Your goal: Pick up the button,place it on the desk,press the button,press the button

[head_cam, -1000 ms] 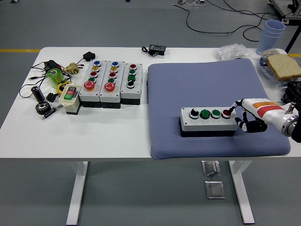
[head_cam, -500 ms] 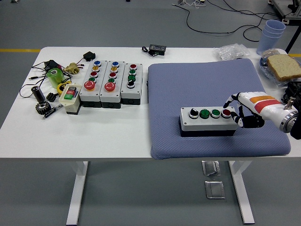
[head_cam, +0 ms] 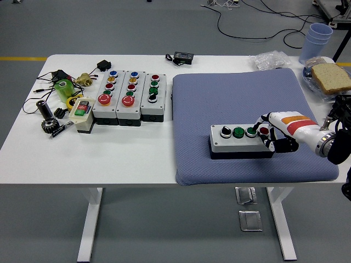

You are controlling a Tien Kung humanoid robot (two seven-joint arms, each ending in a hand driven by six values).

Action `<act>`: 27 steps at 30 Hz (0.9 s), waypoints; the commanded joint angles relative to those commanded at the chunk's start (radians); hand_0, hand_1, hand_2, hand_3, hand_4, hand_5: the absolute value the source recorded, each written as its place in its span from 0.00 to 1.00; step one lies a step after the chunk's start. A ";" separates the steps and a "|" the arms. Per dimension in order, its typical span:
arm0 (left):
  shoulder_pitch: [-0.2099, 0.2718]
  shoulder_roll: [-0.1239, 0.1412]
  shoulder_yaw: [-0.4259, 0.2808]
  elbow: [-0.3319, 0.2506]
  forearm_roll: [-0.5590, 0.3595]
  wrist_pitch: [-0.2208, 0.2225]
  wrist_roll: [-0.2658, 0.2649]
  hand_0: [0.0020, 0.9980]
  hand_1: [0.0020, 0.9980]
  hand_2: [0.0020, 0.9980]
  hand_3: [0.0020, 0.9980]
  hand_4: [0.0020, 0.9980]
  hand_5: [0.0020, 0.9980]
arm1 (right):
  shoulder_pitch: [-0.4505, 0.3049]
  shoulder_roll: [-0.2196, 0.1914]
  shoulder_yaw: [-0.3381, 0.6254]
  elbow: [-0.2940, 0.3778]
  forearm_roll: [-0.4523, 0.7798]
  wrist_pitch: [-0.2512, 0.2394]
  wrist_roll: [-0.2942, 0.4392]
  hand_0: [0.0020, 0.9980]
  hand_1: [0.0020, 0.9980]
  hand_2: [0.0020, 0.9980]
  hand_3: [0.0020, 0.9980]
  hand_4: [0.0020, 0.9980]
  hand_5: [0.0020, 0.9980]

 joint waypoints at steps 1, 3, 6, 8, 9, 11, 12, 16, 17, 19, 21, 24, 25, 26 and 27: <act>0.001 0.000 -0.001 0.000 0.001 0.000 0.000 0.65 0.65 0.67 0.57 0.31 0.86 | 0.002 0.004 -0.004 -0.003 0.001 0.000 0.000 0.10 0.00 0.25 0.67 0.49 0.09; 0.003 0.000 -0.001 0.000 0.003 0.000 0.000 0.65 0.65 0.67 0.57 0.31 0.86 | 0.003 0.009 -0.009 -0.007 0.001 0.000 0.000 0.10 0.00 0.25 0.67 0.49 0.09; 0.005 0.000 -0.001 0.000 0.004 0.000 0.001 0.65 0.65 0.67 0.57 0.31 0.86 | 0.003 0.012 -0.015 -0.014 0.003 0.002 -0.004 0.10 0.00 0.25 0.67 0.49 0.09; 0.007 0.000 -0.001 0.000 0.004 -0.001 0.001 0.65 0.65 0.67 0.57 0.31 0.86 | -0.001 0.012 -0.020 -0.017 0.004 0.008 -0.011 0.10 0.00 0.25 0.67 0.49 0.09; 0.007 0.000 -0.001 0.000 0.003 -0.001 0.001 0.65 0.65 0.67 0.57 0.31 0.86 | -0.001 0.011 -0.021 -0.018 0.005 0.009 -0.011 0.10 0.00 0.25 0.67 0.49 0.09; 0.008 0.000 -0.003 0.000 0.007 -0.001 0.001 0.65 0.65 0.67 0.57 0.31 0.86 | -0.002 0.011 -0.026 -0.020 0.005 0.011 -0.014 0.10 0.00 0.25 0.67 0.49 0.09; 0.008 0.000 -0.003 0.000 0.007 -0.001 0.001 0.65 0.65 0.67 0.57 0.31 0.86 | -0.002 0.011 -0.027 -0.020 0.005 0.011 -0.014 0.10 0.00 0.25 0.67 0.49 0.09; 0.011 0.000 -0.004 0.000 0.012 -0.002 0.002 0.65 0.65 0.67 0.57 0.31 0.86 | -0.002 0.013 -0.036 -0.024 0.008 0.014 -0.016 0.10 0.00 0.25 0.67 0.49 0.09; 0.012 0.000 -0.004 0.000 0.013 -0.002 0.002 0.65 0.65 0.67 0.57 0.31 0.86 | -0.002 0.012 -0.037 -0.024 0.008 0.013 -0.016 0.10 0.00 0.25 0.67 0.49 0.09; 0.012 0.000 -0.003 0.000 0.014 -0.002 0.003 0.65 0.65 0.67 0.57 0.31 0.86 | -0.004 0.011 -0.033 -0.021 0.006 0.011 -0.014 0.10 0.00 0.25 0.67 0.49 0.09; 0.013 0.000 -0.002 0.000 0.012 -0.002 0.002 0.65 0.65 0.67 0.57 0.31 0.86 | -0.006 0.010 -0.021 -0.015 0.005 0.006 -0.012 0.10 0.00 0.25 0.67 0.49 0.09; 0.012 0.001 -0.001 0.000 0.009 -0.002 0.001 0.65 0.65 0.67 0.57 0.31 0.86 | -0.008 0.007 0.006 -0.001 0.004 -0.030 -0.012 0.11 0.00 0.26 0.68 0.49 0.09; 0.011 0.001 -0.001 0.000 0.008 -0.002 0.001 0.65 0.65 0.67 0.57 0.31 0.86 | -0.008 0.007 0.014 0.003 0.008 -0.048 -0.012 0.11 0.00 0.26 0.68 0.49 0.09; 0.010 0.001 -0.001 0.000 0.007 -0.002 0.001 0.65 0.65 0.67 0.57 0.31 0.86 | -0.009 0.007 0.026 0.005 0.022 -0.076 -0.010 0.11 0.00 0.26 0.68 0.49 0.09; 0.010 0.001 -0.001 0.000 0.006 -0.002 0.000 0.65 0.65 0.67 0.57 0.31 0.86 | -0.010 0.007 0.031 0.006 0.027 -0.090 -0.009 0.11 0.00 0.26 0.68 0.49 0.09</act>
